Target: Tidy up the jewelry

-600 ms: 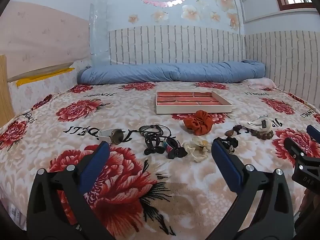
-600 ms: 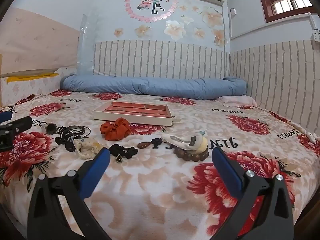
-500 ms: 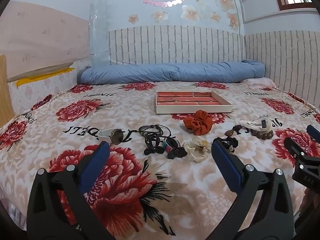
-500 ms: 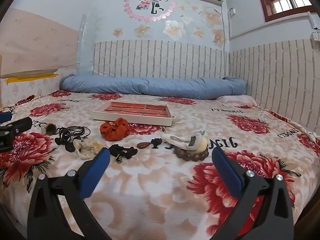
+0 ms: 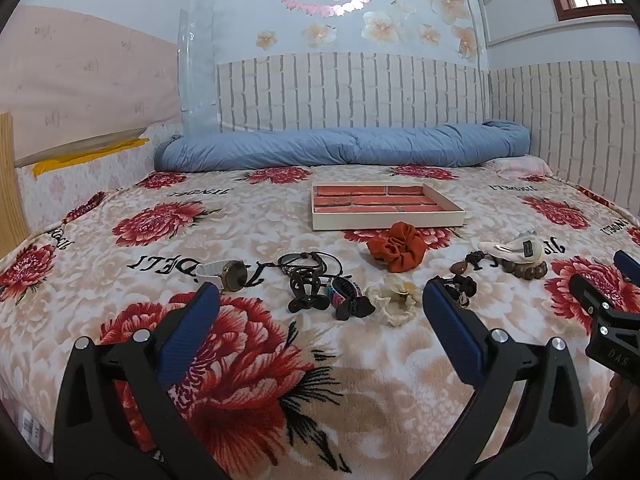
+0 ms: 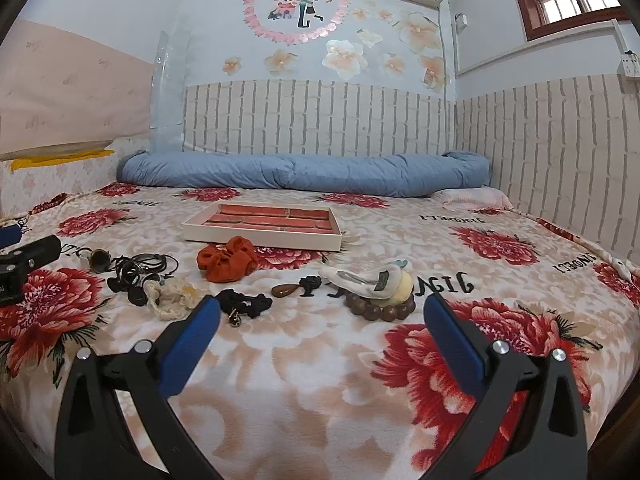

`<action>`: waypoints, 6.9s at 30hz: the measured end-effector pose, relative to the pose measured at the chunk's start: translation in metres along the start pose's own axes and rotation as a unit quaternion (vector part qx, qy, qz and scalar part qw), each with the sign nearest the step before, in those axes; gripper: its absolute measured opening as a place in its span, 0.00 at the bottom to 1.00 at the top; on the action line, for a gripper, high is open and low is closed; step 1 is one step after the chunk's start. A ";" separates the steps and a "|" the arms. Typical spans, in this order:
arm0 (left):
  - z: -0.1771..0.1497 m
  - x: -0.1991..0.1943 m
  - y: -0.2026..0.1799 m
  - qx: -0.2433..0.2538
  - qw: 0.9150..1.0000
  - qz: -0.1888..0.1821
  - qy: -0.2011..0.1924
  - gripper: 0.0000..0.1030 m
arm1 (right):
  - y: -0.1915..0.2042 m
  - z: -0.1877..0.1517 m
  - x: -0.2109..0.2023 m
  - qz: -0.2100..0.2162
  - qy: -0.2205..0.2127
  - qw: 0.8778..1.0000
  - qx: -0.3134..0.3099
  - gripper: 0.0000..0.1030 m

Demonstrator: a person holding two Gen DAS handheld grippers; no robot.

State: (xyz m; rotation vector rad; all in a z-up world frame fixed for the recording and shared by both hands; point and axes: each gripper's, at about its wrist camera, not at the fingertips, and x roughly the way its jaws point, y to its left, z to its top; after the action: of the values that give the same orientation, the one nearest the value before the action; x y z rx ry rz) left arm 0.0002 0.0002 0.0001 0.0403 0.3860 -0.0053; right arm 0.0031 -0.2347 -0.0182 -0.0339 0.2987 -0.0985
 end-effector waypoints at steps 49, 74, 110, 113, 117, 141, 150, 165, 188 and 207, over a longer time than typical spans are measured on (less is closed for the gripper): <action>0.001 0.006 -0.003 0.004 1.000 -0.003 0.000 0.95 | -0.007 0.001 0.002 -0.002 0.000 1.000 0.006 0.96; 0.009 0.040 -0.004 0.009 1.000 -0.009 0.017 0.95 | -0.005 0.004 0.038 -0.011 0.024 1.000 0.008 0.96; 0.013 0.172 0.041 0.014 0.987 -0.018 0.161 0.93 | 0.035 0.014 0.159 0.006 0.192 0.981 0.009 0.90; 0.010 0.181 0.042 0.012 0.984 -0.026 0.176 0.88 | 0.041 0.010 0.171 0.009 0.217 0.976 0.004 0.84; 0.005 0.189 0.043 0.007 0.981 -0.030 0.193 0.85 | 0.042 0.006 0.178 0.010 0.235 0.972 0.009 0.79; -0.007 0.209 0.042 -0.007 0.969 -0.076 0.237 0.42 | 0.047 -0.007 0.199 0.040 0.285 0.958 0.012 0.31; -0.005 0.206 0.045 -0.015 0.969 -0.084 0.232 0.35 | 0.042 -0.007 0.200 0.059 0.283 0.957 0.028 0.20; 0.007 0.198 0.049 -0.009 0.978 -0.040 0.206 0.35 | 0.043 0.016 0.191 0.083 0.232 0.969 0.006 0.12; 0.167 0.326 -0.012 0.037 0.992 0.001 0.120 0.35 | 0.022 0.157 0.332 0.088 0.131 0.987 -0.011 0.12; 0.177 0.551 -0.077 0.041 0.967 -0.011 0.253 0.35 | 0.026 0.154 0.537 0.063 0.264 0.962 -0.010 0.12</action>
State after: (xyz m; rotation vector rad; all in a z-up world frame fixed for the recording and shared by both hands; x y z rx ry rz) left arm 0.5761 -0.0822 -0.0464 0.1207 0.8975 -0.0339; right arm 0.5620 -0.2610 -0.0289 -0.0069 0.8358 0.0243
